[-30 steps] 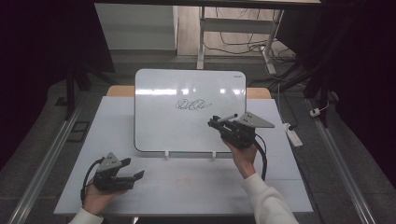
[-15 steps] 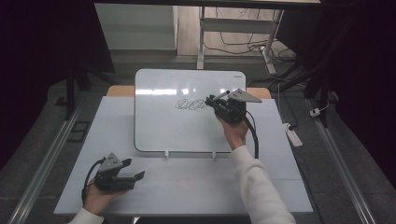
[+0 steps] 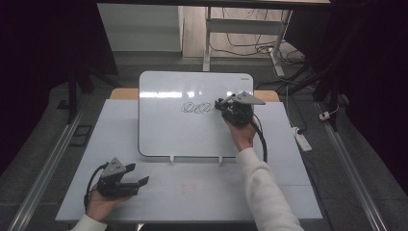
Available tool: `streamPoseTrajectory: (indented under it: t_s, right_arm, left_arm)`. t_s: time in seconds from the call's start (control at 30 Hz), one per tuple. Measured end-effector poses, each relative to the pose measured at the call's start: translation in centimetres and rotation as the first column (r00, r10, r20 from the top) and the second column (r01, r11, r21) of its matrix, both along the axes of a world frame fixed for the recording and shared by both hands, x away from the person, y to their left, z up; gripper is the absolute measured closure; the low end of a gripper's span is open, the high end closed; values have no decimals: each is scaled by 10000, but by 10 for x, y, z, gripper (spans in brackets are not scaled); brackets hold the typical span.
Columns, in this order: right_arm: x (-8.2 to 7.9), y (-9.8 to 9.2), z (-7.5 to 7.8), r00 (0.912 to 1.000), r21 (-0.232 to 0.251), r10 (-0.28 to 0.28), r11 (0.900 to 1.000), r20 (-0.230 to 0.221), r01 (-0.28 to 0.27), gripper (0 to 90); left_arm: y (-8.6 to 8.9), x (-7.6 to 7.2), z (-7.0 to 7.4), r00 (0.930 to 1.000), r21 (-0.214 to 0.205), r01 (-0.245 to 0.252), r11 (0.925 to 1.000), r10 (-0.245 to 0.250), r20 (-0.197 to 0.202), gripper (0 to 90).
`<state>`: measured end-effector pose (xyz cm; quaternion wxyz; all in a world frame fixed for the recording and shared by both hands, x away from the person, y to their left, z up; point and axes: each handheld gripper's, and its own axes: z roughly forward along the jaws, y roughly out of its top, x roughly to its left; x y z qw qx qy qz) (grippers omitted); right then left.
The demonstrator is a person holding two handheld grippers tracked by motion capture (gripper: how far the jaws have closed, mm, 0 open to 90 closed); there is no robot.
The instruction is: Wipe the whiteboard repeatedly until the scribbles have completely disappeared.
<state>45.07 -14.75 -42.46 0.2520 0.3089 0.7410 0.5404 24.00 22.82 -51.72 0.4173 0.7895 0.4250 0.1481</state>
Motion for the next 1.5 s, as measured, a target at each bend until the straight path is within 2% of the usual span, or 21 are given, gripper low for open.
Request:
streamPoseTrajectory:
  t_s: [0.07,0.17,0.3,0.37,0.47,0.53,0.63,0.67,0.73,0.8,0.9,0.93,0.97,1.07,1.13,1.2,1.23,1.27,1.4,1.43,1.5]
  right_arm:
    - [-1,0,-1,9995,-298,-144,9994,265,152,780]
    - [2,-10,1,9976,205,-646,9977,252,641,780]
    - [-3,3,-7,9997,92,189,9998,-121,-188,780]
    - [-6,6,-7,9996,-298,238,9993,135,-234,781]
    - [0,-10,-3,9980,516,-626,9967,76,622,780]
    - [0,-12,-6,9980,885,-630,9940,-92,636,781]
    - [-8,0,-12,9997,-2,133,9999,219,-133,781]
    - [-7,-2,-12,9996,30,135,9999,228,-136,780]
    - [-2,-13,-10,9993,716,-372,9968,93,364,781]
    - [-1,-14,-10,9985,969,-551,9938,67,542,781]
    - [-7,6,-16,9986,271,505,9983,126,-509,781]
    - [-8,9,-16,9980,-88,546,9985,325,-543,781]
    - [-6,7,-14,9981,-16,561,9984,270,-561,781]
    - [2,-8,-10,9995,1015,-300,9944,119,286,781]
    - [-1,-2,-11,9997,805,-172,9966,155,159,781]
    - [-6,10,-17,9978,280,652,9975,119,-655,781]
    - [-9,13,-18,9969,-16,729,9973,284,-729,781]
    - [-7,11,-17,9970,15,725,9974,256,-726,781]
    - [-1,-5,-12,9998,949,-177,9954,124,165,781]
    - [-3,-1,-13,10000,845,-59,9964,78,52,781]
    - [-7,11,-19,9967,420,813,9958,-49,-810,781]
  left_arm:
    - [0,0,0,10000,-10,-2,10000,2,-16,262]
    - [0,0,0,10000,-34,7,10000,-7,-21,262]
    - [0,1,0,10000,-31,11,10000,-11,-19,262]
    - [0,0,-1,10000,-43,-43,10000,43,-21,262]
    - [1,-1,0,9999,-104,-101,9999,101,29,263]
    - [1,0,1,9999,-118,-125,9999,126,80,265]
    - [2,1,0,9999,-136,-157,9998,157,37,265]
    - [2,0,0,9999,-131,-153,9998,153,26,265]
    - [2,0,0,9999,-132,-162,9998,163,39,265]
    - [2,0,1,9998,-157,-166,9997,168,74,266]
    - [2,1,0,9999,-136,-168,9998,169,30,266]
    - [2,1,0,9999,-125,-169,9998,169,20,266]
    - [2,0,-1,9998,-131,-183,9997,183,14,266]
    - [3,0,0,9998,-170,-208,9996,209,52,266]
    - [3,1,0,9998,-193,-206,9996,207,83,267]
    - [3,1,0,9997,-197,-222,9996,224,76,269]
    - [3,1,-1,9997,-205,-226,9995,227,54,270]
    - [3,1,-1,9997,-211,-229,9995,230,45,269]
    - [4,0,0,9997,-230,-229,9995,231,77,270]
    - [3,1,0,9997,-224,-241,9995,243,69,270]
    - [3,2,-1,9997,-210,-231,9995,231,23,269]
